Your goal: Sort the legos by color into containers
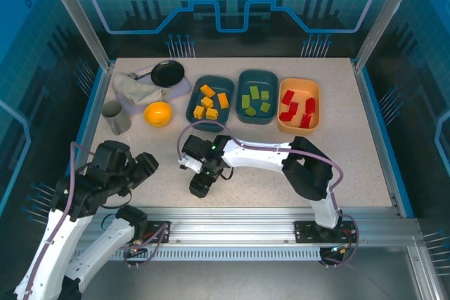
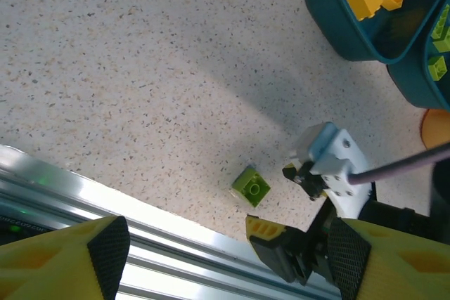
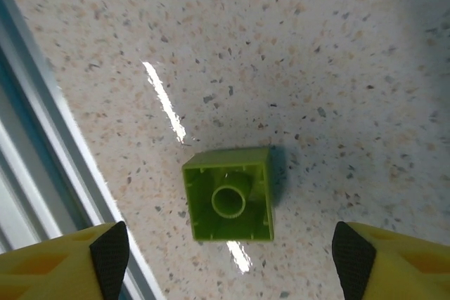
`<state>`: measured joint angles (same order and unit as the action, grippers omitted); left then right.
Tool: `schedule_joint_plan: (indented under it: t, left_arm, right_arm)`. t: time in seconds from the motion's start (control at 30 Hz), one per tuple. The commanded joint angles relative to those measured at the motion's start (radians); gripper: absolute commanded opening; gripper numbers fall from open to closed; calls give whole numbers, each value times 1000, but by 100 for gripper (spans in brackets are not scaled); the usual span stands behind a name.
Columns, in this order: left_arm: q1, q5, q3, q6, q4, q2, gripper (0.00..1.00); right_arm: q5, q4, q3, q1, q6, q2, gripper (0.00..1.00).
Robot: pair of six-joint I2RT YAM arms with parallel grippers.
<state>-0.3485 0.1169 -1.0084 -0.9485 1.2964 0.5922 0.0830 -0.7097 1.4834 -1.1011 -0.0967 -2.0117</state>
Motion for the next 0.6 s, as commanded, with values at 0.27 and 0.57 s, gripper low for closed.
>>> schedule_joint_plan:
  t: [0.27, 0.57]
  left_arm:
    - [8, 16, -10, -33, 8, -14, 78]
    - [7, -1, 19, -30, -38, -8, 78]
  right_arm:
    - [-76, -45, 72, -34, 24, -98, 64]
    - [-107, -47, 100, -34, 17, -128, 41]
